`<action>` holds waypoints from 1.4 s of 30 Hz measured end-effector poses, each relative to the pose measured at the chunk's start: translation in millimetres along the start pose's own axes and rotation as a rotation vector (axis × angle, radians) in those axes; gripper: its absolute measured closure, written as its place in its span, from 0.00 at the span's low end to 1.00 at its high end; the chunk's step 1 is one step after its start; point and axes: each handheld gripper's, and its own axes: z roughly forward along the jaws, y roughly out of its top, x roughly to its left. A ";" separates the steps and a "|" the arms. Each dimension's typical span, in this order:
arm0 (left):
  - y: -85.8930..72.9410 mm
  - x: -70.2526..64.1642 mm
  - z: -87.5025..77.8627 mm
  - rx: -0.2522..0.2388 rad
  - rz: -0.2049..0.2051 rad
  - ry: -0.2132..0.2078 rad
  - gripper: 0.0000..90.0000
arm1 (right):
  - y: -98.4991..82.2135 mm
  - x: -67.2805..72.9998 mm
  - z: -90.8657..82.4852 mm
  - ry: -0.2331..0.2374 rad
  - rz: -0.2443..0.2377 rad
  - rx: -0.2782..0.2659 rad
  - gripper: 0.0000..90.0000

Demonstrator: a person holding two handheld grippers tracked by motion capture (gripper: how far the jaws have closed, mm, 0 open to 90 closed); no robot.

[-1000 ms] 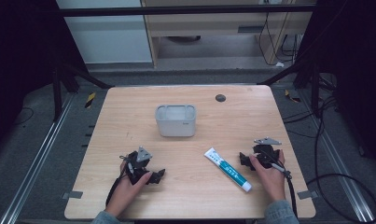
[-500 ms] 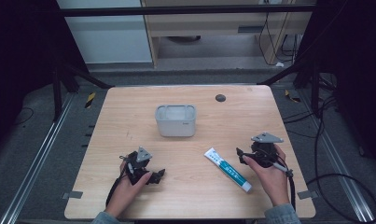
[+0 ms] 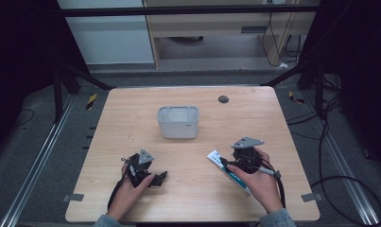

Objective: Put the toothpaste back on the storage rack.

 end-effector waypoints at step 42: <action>-1.0 -0.5 -1.0 0.000 -0.006 0.003 0.00 | 20.1 13.7 58.2 -0.014 -0.111 0.445 0.60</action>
